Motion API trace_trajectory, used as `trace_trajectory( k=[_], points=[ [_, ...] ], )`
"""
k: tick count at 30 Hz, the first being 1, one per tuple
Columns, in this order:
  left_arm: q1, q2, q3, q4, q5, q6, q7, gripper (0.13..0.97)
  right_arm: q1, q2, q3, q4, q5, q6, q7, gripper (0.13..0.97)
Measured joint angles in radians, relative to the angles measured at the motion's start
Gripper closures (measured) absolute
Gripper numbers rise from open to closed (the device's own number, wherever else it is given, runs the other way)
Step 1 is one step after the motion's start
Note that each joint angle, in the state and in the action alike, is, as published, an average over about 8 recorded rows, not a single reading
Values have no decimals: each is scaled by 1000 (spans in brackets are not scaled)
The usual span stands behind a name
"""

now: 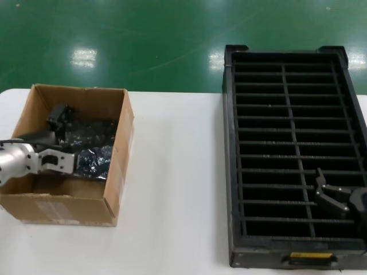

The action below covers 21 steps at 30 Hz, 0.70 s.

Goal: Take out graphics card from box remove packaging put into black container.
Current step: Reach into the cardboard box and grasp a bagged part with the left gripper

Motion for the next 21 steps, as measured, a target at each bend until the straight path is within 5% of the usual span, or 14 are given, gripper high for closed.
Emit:
trace_trajectory(
  k=[10,21],
  points=[
    [10,43,-117,0,-116,-80,149,172,0,0,0,0,0,0,0,129],
    [26,18,-59,2,-59,-73,135,304,0,0,0,0,0,0,0,129]
  ],
)
